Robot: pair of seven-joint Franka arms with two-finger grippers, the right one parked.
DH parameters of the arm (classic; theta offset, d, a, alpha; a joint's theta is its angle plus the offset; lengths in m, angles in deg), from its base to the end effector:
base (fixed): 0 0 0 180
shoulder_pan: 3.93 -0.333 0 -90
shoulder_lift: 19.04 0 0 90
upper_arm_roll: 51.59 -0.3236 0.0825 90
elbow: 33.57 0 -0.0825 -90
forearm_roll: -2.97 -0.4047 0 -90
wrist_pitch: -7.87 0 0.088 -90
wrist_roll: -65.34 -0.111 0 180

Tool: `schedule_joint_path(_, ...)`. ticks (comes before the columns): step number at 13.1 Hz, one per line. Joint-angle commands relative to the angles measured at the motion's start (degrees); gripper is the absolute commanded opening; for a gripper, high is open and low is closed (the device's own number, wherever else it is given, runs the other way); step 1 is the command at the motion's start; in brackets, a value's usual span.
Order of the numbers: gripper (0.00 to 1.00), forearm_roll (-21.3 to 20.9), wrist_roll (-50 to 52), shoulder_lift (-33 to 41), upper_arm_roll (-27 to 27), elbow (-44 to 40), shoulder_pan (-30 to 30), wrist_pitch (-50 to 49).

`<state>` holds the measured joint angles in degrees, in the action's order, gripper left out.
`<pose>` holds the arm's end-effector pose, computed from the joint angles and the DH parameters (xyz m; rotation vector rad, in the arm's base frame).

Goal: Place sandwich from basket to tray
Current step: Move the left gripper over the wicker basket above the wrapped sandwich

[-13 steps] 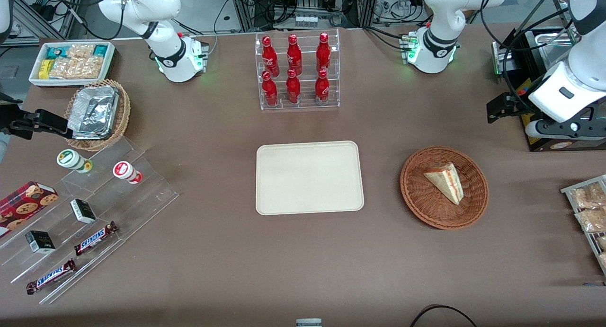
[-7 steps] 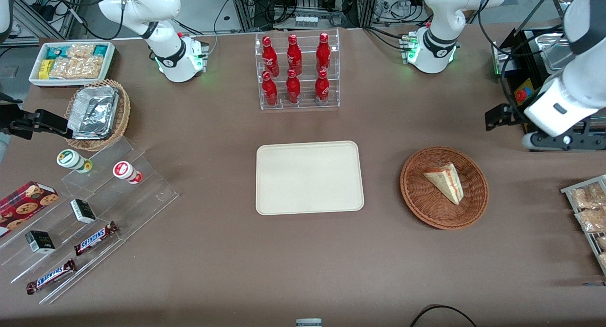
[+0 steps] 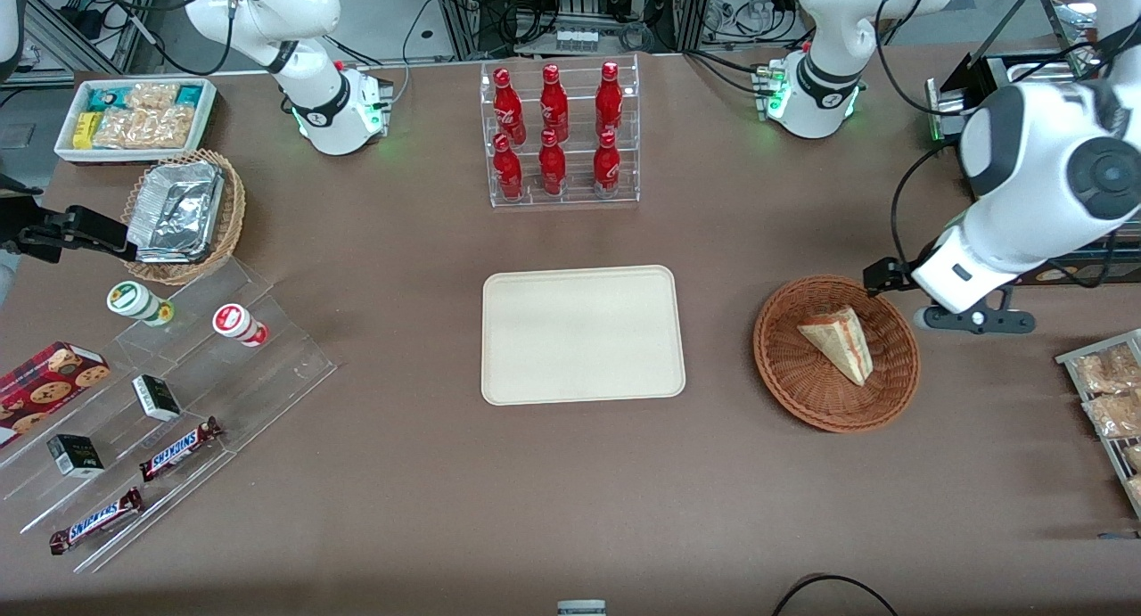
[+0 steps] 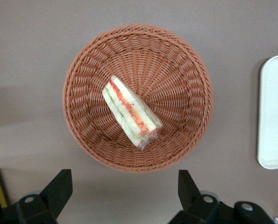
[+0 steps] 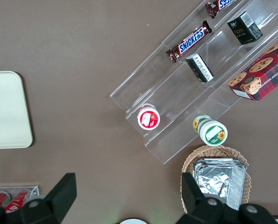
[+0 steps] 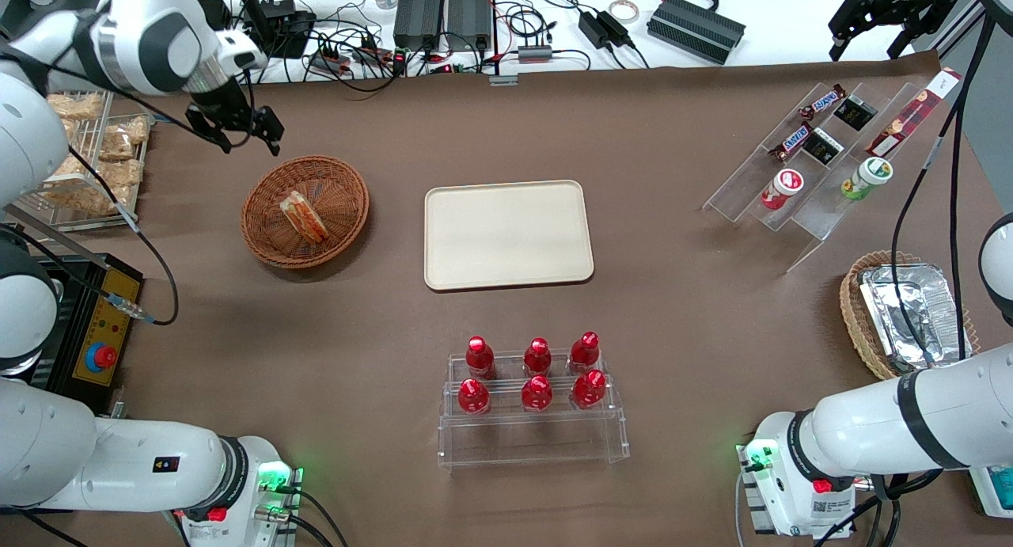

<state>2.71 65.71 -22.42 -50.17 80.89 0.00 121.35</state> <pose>0.5747 -0.0534 0.4178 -3.1298 0.1392 0.1189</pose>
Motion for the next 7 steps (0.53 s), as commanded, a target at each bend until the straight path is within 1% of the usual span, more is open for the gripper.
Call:
schedule_joint_path(1,1.00,0.87,0.33,3.11,-0.37,8.38,0.11,8.65)
schedule_joint_path(3,1.00,0.79,6.10,3.29,-0.37,12.00,0.11,14.38)
schedule_joint_path(5,1.00,0.79,14.36,2.33,-0.29,12.10,0.37,15.45)
schedule_joint_path(7,1.00,0.79,24.80,1.10,-0.20,12.19,0.72,17.38)
